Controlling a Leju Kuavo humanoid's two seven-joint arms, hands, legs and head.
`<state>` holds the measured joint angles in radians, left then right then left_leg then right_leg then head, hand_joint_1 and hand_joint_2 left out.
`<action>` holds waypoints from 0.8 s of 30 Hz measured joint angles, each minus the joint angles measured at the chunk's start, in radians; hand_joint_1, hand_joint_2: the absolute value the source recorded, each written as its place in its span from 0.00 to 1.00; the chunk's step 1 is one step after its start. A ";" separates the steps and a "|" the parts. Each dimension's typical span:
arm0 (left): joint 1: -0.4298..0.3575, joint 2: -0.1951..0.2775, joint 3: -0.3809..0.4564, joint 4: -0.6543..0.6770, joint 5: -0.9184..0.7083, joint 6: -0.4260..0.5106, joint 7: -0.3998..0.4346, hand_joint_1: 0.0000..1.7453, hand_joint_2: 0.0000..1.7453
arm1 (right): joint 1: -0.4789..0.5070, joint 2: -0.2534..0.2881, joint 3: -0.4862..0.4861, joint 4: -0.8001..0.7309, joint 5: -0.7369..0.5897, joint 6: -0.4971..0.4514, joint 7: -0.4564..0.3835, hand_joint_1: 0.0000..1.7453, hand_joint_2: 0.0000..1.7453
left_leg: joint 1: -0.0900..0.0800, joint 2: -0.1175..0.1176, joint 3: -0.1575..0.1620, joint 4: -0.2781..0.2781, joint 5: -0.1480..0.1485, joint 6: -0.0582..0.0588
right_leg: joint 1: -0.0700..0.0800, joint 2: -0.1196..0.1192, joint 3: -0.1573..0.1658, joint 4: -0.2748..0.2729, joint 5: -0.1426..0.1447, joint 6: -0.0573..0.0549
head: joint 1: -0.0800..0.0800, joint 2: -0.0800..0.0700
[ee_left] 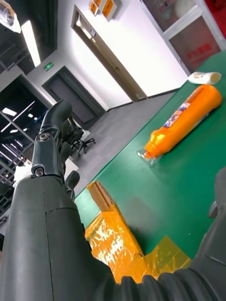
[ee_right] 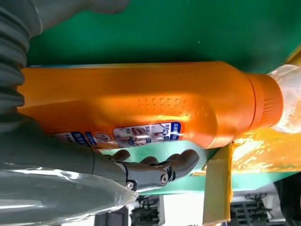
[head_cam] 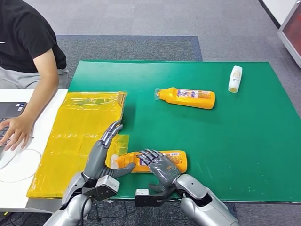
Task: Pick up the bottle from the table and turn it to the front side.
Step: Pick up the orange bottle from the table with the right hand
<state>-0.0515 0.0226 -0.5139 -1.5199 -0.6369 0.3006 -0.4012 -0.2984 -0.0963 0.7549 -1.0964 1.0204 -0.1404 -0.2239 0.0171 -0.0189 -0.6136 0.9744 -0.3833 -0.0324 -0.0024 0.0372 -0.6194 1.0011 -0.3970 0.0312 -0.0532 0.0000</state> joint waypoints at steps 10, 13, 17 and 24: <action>0.019 0.018 0.014 -0.001 -0.024 0.037 0.002 0.00 1.00 | -0.036 -0.029 0.008 0.052 -0.013 0.012 0.011 0.00 1.00 | 0.000 0.000 0.002 0.000 0.000 0.000 | 0.000 0.000 0.002 0.000 0.000 0.000 | 0.000 0.000; 0.030 0.020 0.026 -0.006 -0.024 0.045 0.004 0.00 1.00 | -0.036 -0.034 0.009 0.064 -0.005 -0.003 0.013 0.00 1.00 | 0.000 0.000 0.002 0.000 0.001 0.001 | 0.000 0.000 0.003 0.000 0.000 0.001 | 0.000 0.000; 0.047 0.023 0.041 -0.016 -0.029 0.047 0.009 0.00 1.00 | -0.036 -0.039 0.008 0.073 0.005 -0.010 0.013 0.00 1.00 | 0.000 0.000 0.003 0.000 0.001 0.002 | 0.000 0.000 0.004 -0.001 0.001 0.001 | 0.000 0.000; 0.078 0.026 0.062 -0.032 -0.040 0.047 0.011 0.00 1.00 | -0.042 -0.064 0.001 0.072 0.048 -0.007 0.043 0.00 1.00 | -0.001 0.000 0.005 0.000 0.002 0.003 | 0.000 0.000 0.006 -0.002 0.002 0.003 | 0.000 0.000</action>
<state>0.0267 0.0488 -0.4519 -1.5522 -0.6769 0.3472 -0.3901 -0.3408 -0.1608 0.7561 -1.0239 1.0688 -0.1475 -0.1813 0.0163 -0.0190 -0.6089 0.9745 -0.3813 -0.0293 -0.0026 0.0368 -0.6130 0.9991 -0.3952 0.0339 -0.0532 0.0000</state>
